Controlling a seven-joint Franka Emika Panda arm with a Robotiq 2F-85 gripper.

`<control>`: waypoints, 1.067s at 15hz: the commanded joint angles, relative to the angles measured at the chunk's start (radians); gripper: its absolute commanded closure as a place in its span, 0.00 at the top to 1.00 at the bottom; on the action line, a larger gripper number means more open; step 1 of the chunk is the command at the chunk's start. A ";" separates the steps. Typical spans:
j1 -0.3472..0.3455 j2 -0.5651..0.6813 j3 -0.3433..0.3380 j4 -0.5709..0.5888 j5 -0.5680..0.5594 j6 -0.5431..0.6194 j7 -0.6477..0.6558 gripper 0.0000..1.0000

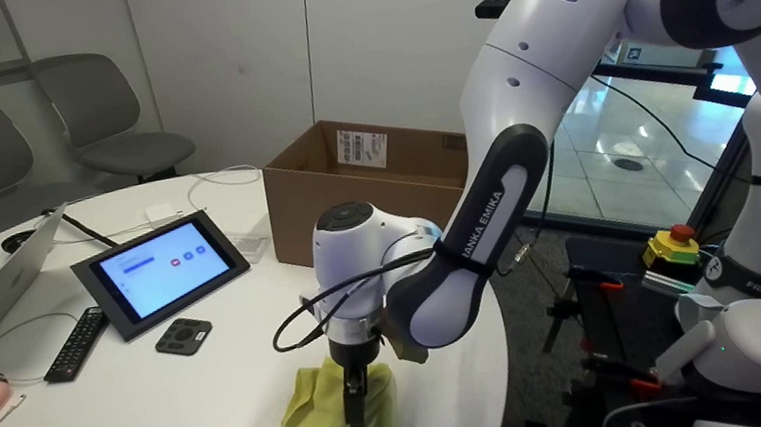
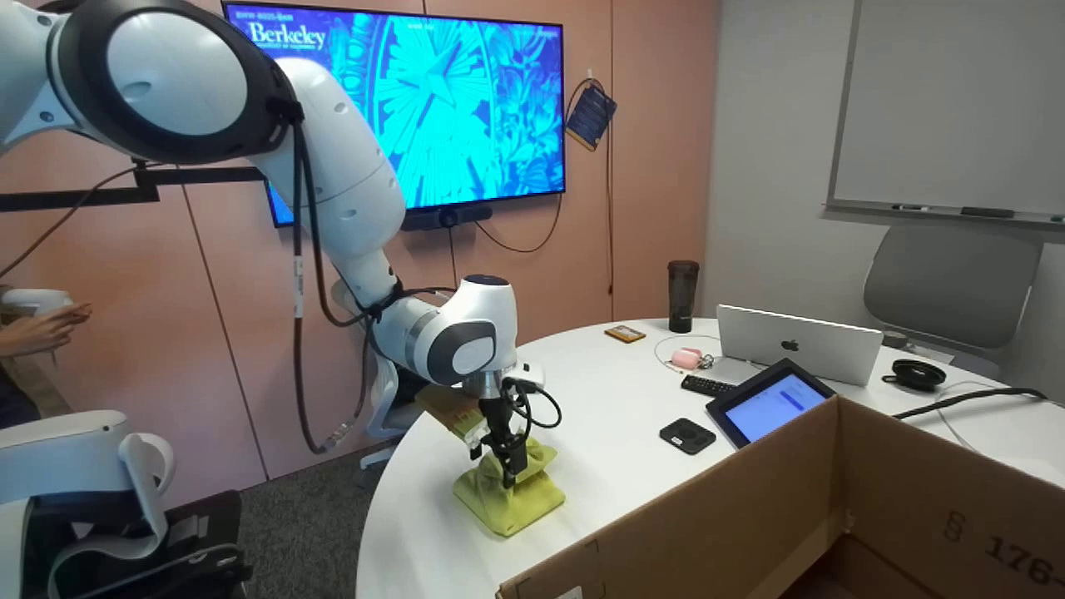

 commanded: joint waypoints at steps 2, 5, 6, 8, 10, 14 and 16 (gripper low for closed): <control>0.035 0.080 -0.041 0.100 -0.018 -0.004 0.035 1.00; 0.077 0.142 -0.082 0.149 -0.039 -0.014 0.070 1.00; 0.089 0.160 -0.094 0.162 -0.043 -0.021 0.081 1.00; 0.107 0.190 -0.108 0.184 -0.046 -0.034 0.099 1.00; 0.117 0.198 -0.118 0.194 -0.050 -0.053 0.114 1.00; 0.104 0.176 -0.104 0.190 -0.046 -0.104 0.100 0.74; 0.099 0.162 -0.100 0.187 -0.044 -0.130 0.100 0.58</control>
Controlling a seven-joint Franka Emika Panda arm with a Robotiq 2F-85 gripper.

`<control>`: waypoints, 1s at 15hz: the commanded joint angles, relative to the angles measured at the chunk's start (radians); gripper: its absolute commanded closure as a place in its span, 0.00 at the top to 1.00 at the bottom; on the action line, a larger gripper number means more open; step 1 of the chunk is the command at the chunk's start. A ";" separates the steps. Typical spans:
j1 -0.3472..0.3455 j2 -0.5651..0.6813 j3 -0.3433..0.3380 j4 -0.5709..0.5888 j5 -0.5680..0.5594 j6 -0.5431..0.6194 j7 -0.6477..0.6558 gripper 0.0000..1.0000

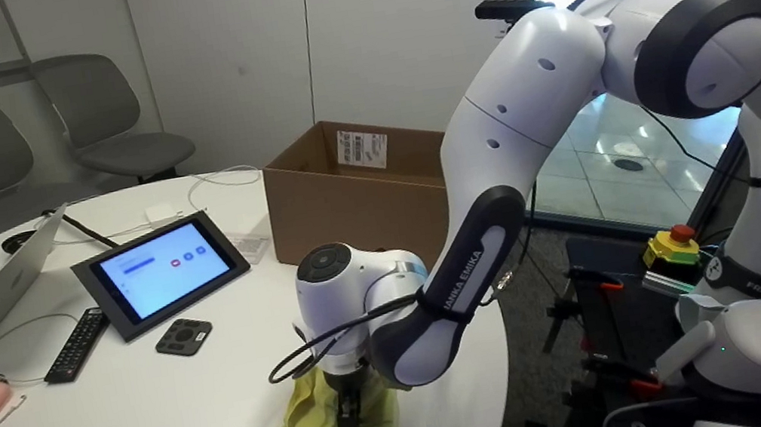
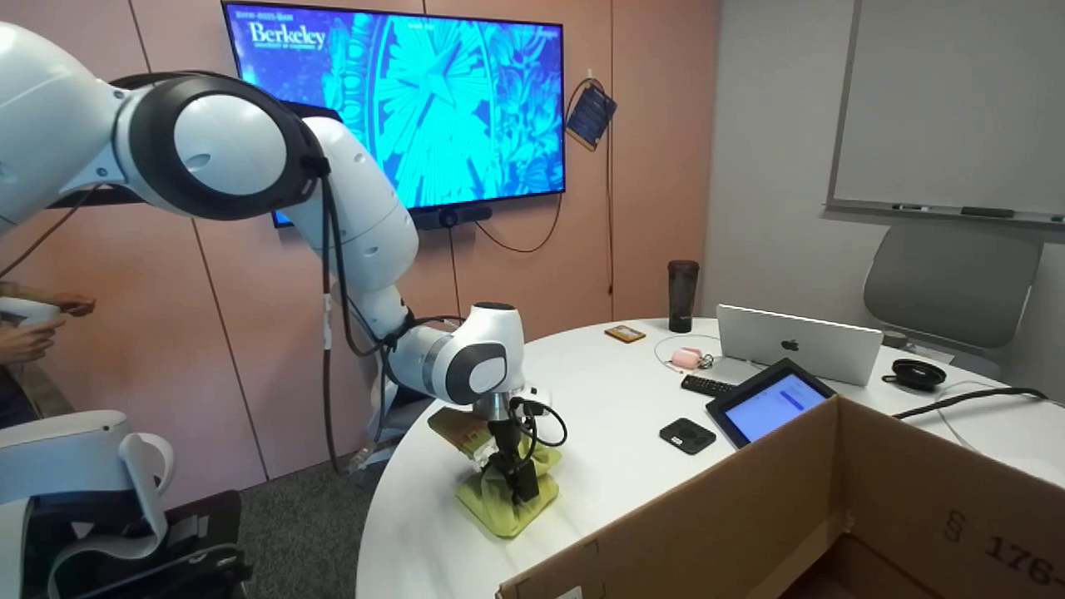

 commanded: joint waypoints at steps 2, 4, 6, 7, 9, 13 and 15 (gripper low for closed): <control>-0.007 -0.007 0.002 0.013 -0.015 -0.073 0.017 0.41; -0.015 -0.022 0.005 0.000 -0.014 -0.090 0.014 0.27; -0.018 -0.046 0.002 -0.018 -0.015 -0.109 0.019 0.12; -0.023 -0.060 0.002 -0.029 -0.014 -0.121 0.020 0.05; -0.035 -0.108 0.004 -0.069 -0.013 -0.139 0.017 0.00; -0.091 -0.253 0.023 -0.181 0.010 -0.145 0.000 0.00; -0.125 -0.338 0.035 -0.240 0.022 -0.138 -0.010 0.00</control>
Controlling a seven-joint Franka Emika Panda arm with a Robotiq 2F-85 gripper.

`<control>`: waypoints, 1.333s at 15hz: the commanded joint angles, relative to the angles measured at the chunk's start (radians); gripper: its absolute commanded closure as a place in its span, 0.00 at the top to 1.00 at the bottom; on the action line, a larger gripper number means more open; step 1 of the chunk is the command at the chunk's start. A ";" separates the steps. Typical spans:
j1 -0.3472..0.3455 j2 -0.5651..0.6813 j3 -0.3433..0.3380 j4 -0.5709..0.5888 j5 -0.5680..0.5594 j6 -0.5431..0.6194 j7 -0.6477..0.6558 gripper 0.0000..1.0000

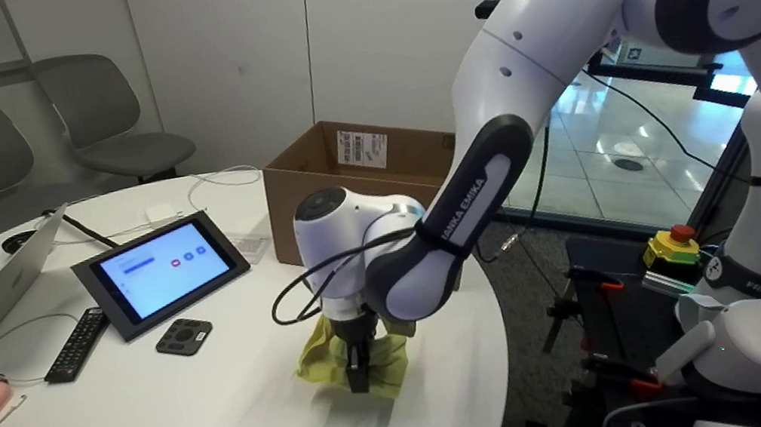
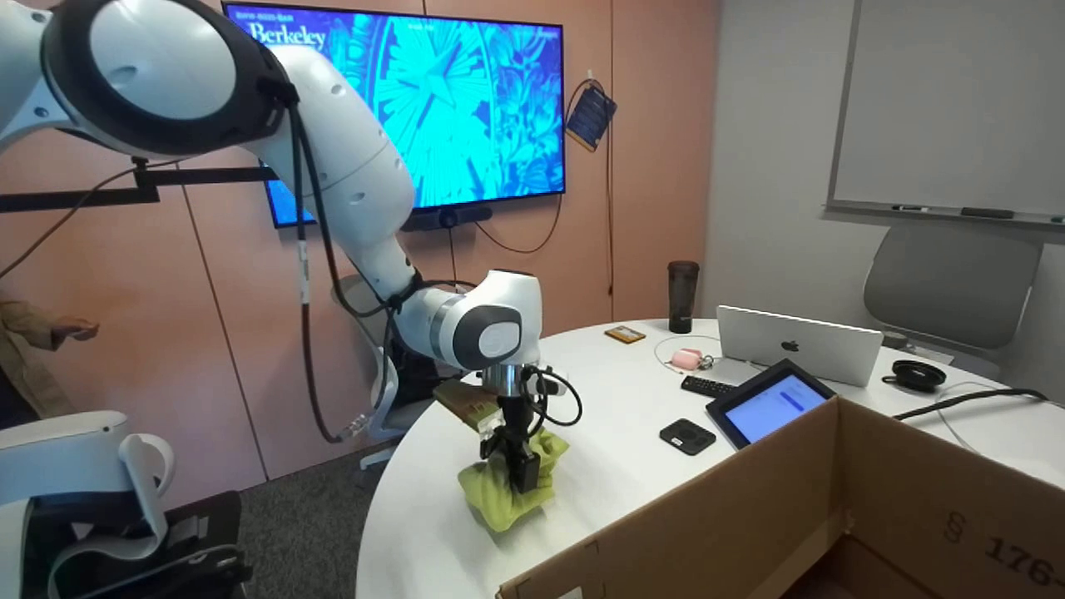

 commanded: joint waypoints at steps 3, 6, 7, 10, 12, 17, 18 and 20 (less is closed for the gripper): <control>-0.094 -0.308 0.030 -0.213 0.024 -0.003 -0.007 0.00; -0.146 -0.447 0.025 -0.272 0.040 -0.014 -0.005 0.00; -0.163 -0.485 0.023 -0.280 0.048 -0.024 -0.002 0.00; -0.217 -0.604 0.012 -0.306 0.090 -0.061 0.015 0.00; -0.257 -0.664 0.003 -0.304 0.127 -0.094 0.021 0.00; -0.342 -0.719 -0.040 -0.243 0.211 -0.175 0.090 0.00; -0.360 -0.711 -0.050 -0.222 0.233 -0.197 0.100 0.00; -0.386 -0.693 -0.071 -0.202 0.260 -0.202 0.145 0.00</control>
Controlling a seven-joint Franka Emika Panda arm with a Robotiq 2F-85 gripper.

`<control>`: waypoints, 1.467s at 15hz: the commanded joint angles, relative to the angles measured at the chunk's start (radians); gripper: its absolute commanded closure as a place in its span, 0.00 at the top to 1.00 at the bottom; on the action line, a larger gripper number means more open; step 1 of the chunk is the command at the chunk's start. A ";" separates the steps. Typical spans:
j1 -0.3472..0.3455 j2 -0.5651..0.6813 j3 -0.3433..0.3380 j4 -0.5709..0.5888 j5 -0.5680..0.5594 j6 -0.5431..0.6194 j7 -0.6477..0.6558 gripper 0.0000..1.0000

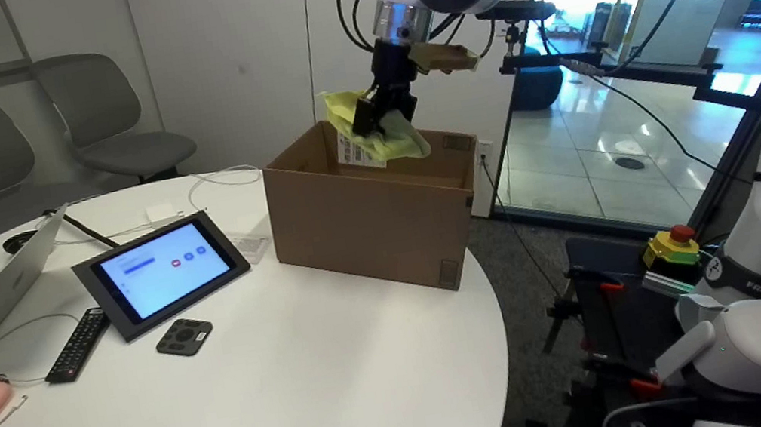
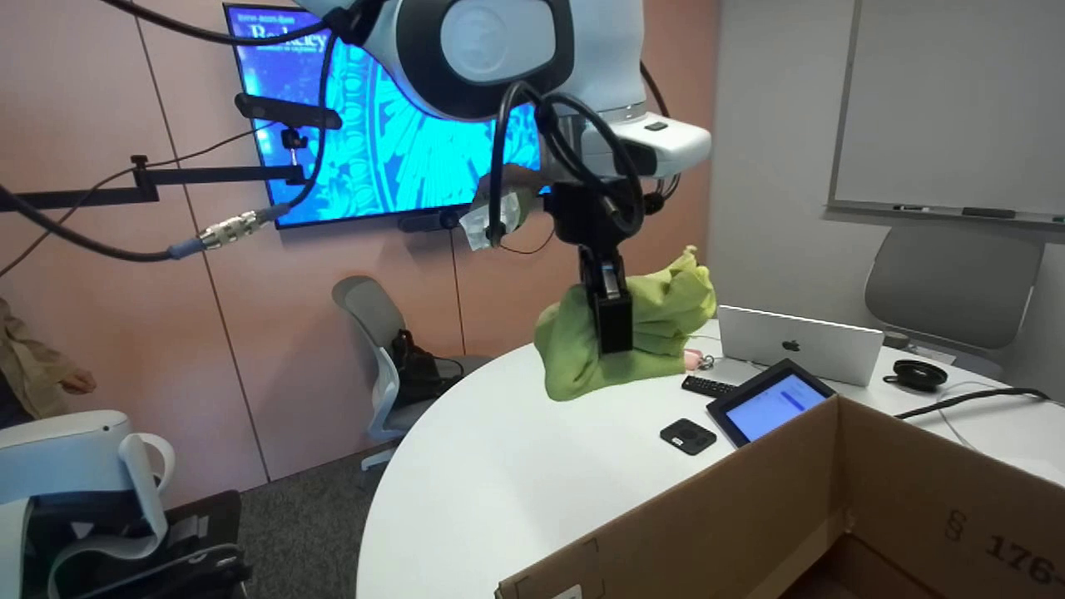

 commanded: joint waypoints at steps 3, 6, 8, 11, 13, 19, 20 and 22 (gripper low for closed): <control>-0.067 0.070 -0.053 0.092 0.086 -0.045 0.136 0.00; -0.091 0.141 -0.074 0.142 0.136 -0.037 0.198 0.00; -0.101 0.202 -0.084 0.184 0.160 -0.022 0.240 0.00; -0.108 0.293 -0.101 0.246 0.179 0.000 0.314 0.00; -0.114 0.350 -0.115 0.284 0.176 0.010 0.361 0.00; -0.146 0.484 -0.139 0.372 0.176 0.008 0.453 0.00; -0.154 0.502 -0.138 0.384 0.176 0.003 0.457 0.00; -0.166 0.522 -0.138 0.384 0.176 0.006 0.459 0.00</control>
